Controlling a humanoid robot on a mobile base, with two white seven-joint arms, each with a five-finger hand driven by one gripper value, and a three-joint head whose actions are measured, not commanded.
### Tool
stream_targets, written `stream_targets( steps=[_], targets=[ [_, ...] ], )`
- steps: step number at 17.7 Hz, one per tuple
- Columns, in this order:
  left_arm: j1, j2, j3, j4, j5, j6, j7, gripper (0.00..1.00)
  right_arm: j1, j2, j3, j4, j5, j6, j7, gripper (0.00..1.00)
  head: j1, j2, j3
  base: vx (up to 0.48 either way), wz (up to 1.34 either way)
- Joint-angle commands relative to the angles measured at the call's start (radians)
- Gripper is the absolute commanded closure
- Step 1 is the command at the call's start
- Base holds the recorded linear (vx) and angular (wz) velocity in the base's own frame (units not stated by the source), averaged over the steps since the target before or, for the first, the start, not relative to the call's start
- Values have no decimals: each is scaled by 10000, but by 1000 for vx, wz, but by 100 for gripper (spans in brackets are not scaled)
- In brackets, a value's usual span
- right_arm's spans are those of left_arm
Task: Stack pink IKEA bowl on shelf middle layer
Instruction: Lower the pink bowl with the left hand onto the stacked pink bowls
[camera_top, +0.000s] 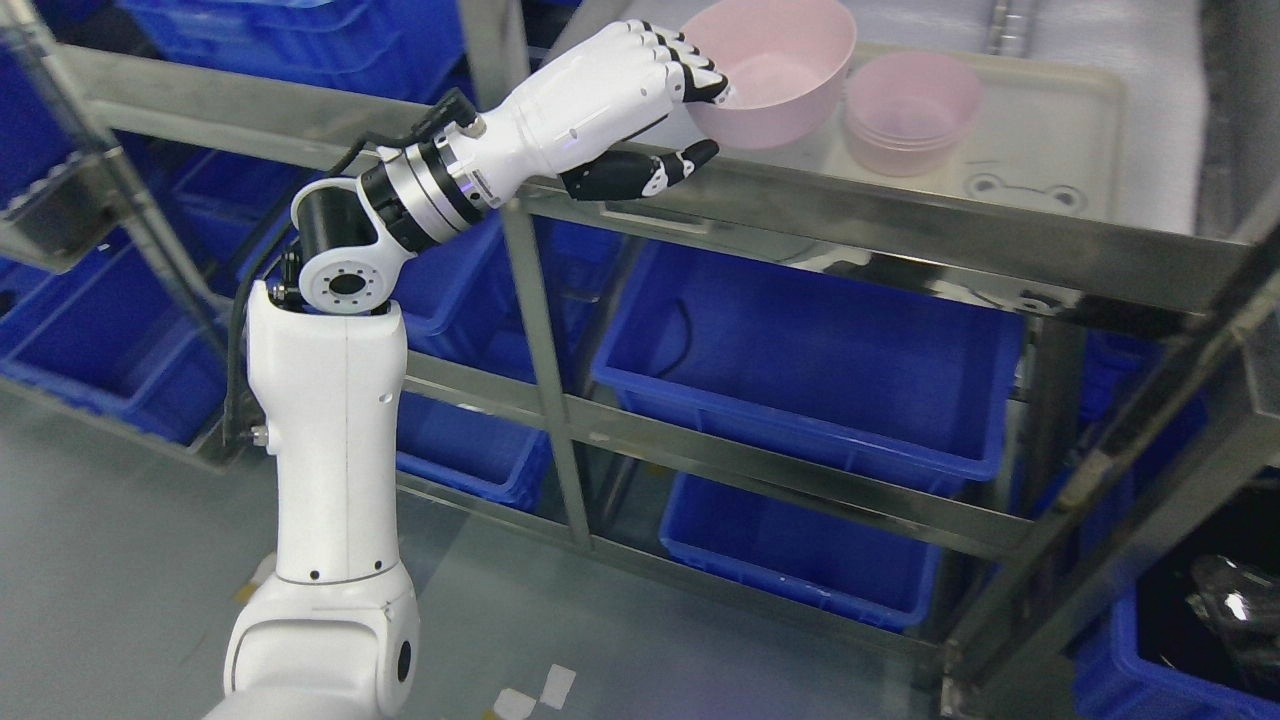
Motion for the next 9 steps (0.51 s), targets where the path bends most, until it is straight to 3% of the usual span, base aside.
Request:
stream_targets(
  steps=[1, 6, 9],
  targets=[
    [-924, 176, 219, 518, -136, 2, -91, 98, 224, -175, 0, -175, 0, 3, 41, 0, 0, 0, 0, 84, -972],
    [-909, 1441, 342, 1453, -1622, 2, -91, 98, 224, -175, 0, -175, 0, 3, 41, 0, 0, 0, 0, 105, -699],
    [-939, 1612, 342, 1746, -2313, 2, -152, 97, 224, -175, 0, -175, 0, 3, 41, 0, 0, 0, 0, 105, -293]
  ],
)
